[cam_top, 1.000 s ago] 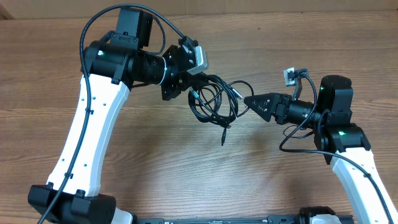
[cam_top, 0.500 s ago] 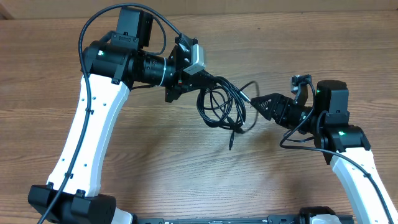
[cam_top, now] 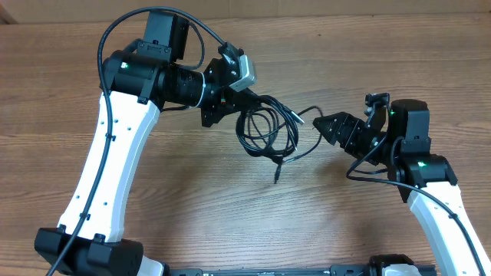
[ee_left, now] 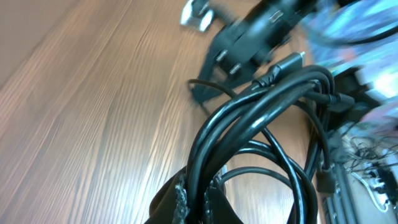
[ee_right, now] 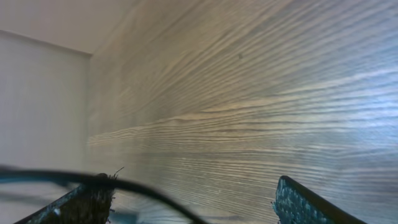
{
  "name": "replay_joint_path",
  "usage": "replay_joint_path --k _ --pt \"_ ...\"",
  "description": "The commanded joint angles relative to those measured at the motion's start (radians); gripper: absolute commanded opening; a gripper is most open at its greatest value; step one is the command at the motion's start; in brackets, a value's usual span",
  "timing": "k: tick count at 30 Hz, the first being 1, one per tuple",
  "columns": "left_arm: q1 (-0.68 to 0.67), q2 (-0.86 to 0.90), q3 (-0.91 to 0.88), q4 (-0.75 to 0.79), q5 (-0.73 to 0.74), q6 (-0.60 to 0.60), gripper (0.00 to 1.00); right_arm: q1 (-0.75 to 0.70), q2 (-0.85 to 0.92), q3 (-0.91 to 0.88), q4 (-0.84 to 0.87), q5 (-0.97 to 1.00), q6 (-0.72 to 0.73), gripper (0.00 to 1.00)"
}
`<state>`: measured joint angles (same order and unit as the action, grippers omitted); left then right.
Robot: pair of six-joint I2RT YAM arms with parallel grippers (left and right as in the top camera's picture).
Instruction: Untangle cables
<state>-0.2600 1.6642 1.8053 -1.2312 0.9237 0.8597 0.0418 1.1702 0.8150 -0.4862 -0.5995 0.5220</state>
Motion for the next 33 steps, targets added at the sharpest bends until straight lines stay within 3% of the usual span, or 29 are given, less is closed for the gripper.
replay_joint_path --k 1,4,8,10,11,14,20,25,33 --pt "0.005 -0.028 0.017 0.017 -0.245 -0.221 0.04 0.004 -0.001 0.01 0.047 -0.108 0.002 0.82" --pt "0.004 -0.028 0.017 0.059 -0.413 -0.419 0.04 0.004 -0.001 0.01 0.105 -0.217 0.002 0.81" --pt "0.004 -0.028 0.017 0.092 -0.463 -0.553 0.04 0.004 -0.001 0.01 0.181 -0.35 0.002 0.82" --pt "0.003 -0.028 0.017 0.105 -0.463 -0.602 0.04 0.004 -0.001 0.01 0.223 -0.422 0.003 0.89" --pt "0.002 -0.028 0.017 0.114 -0.463 -0.642 0.04 0.004 -0.001 0.01 0.248 -0.464 0.01 0.98" --pt "-0.01 -0.028 0.017 0.132 -0.463 -0.683 0.04 0.004 -0.001 0.01 0.286 -0.499 0.139 1.0" --pt "-0.061 -0.013 0.014 0.193 -0.465 -0.756 0.04 0.004 -0.001 0.01 0.313 -0.52 0.268 0.99" --pt "-0.151 0.014 0.014 0.24 -0.676 -0.84 0.04 0.004 -0.001 0.01 0.348 -0.558 0.326 0.94" --pt "-0.246 0.016 0.014 0.305 -0.733 -0.907 0.04 0.006 -0.001 0.01 0.351 -0.558 0.451 0.84"
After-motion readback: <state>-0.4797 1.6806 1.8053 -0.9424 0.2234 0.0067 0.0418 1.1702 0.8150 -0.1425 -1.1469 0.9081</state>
